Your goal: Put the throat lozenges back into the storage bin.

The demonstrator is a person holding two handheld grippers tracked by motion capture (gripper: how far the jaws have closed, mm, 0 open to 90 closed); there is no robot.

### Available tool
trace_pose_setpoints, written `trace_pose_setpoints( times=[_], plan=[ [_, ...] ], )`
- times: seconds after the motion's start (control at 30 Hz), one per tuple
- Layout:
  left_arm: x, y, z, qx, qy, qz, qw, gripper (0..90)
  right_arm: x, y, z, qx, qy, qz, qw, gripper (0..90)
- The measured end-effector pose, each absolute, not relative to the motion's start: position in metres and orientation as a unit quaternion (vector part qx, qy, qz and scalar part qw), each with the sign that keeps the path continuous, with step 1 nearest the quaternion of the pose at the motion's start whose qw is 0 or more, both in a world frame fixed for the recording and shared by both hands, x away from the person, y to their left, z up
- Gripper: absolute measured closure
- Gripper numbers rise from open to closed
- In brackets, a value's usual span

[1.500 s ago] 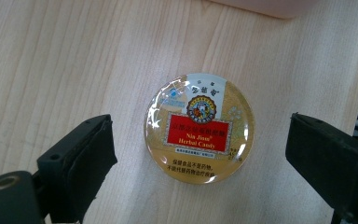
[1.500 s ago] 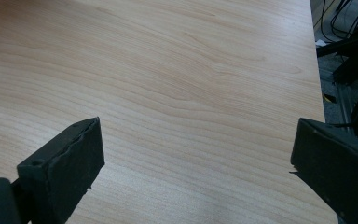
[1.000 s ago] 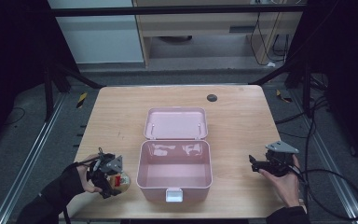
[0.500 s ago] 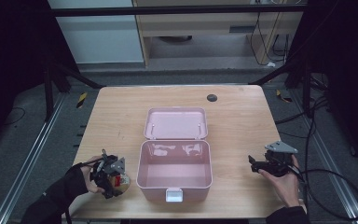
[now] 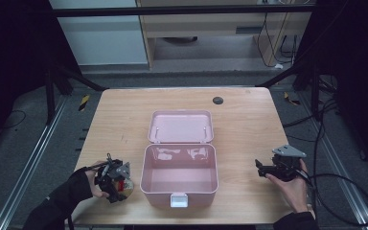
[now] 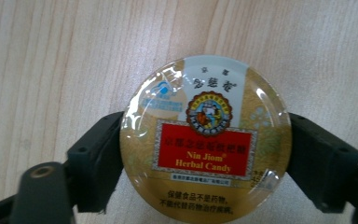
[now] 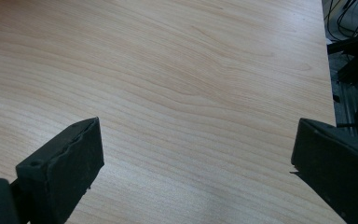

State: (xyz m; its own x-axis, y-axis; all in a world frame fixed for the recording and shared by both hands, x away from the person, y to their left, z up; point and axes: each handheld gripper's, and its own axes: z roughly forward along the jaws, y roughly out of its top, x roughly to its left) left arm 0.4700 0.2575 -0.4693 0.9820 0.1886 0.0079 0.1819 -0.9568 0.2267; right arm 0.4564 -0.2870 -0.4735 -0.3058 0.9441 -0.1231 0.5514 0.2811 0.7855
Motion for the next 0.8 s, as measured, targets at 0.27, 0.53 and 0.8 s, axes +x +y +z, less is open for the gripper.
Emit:
trace_pose_setpoints(
  times=[0.27, 0.53, 0.8],
  plan=[
    [0.469, 0.258, -0.468, 0.989, 0.094, 0.013, 0.111, 19.4, 0.456, -0.288, -0.473, 0.506, 0.739, 0.325, 0.305, 2.6],
    [0.465, 0.263, -0.446, 0.987, 0.094, 0.019, 0.125, 19.5, 0.456, -0.288, -0.472, 0.505, 0.739, 0.325, 0.304, 2.7],
    [0.463, 0.267, -0.42, 0.985, 0.098, 0.03, 0.136, 19.5, 0.456, -0.288, -0.472, 0.505, 0.739, 0.326, 0.304, 2.7]
  ],
)
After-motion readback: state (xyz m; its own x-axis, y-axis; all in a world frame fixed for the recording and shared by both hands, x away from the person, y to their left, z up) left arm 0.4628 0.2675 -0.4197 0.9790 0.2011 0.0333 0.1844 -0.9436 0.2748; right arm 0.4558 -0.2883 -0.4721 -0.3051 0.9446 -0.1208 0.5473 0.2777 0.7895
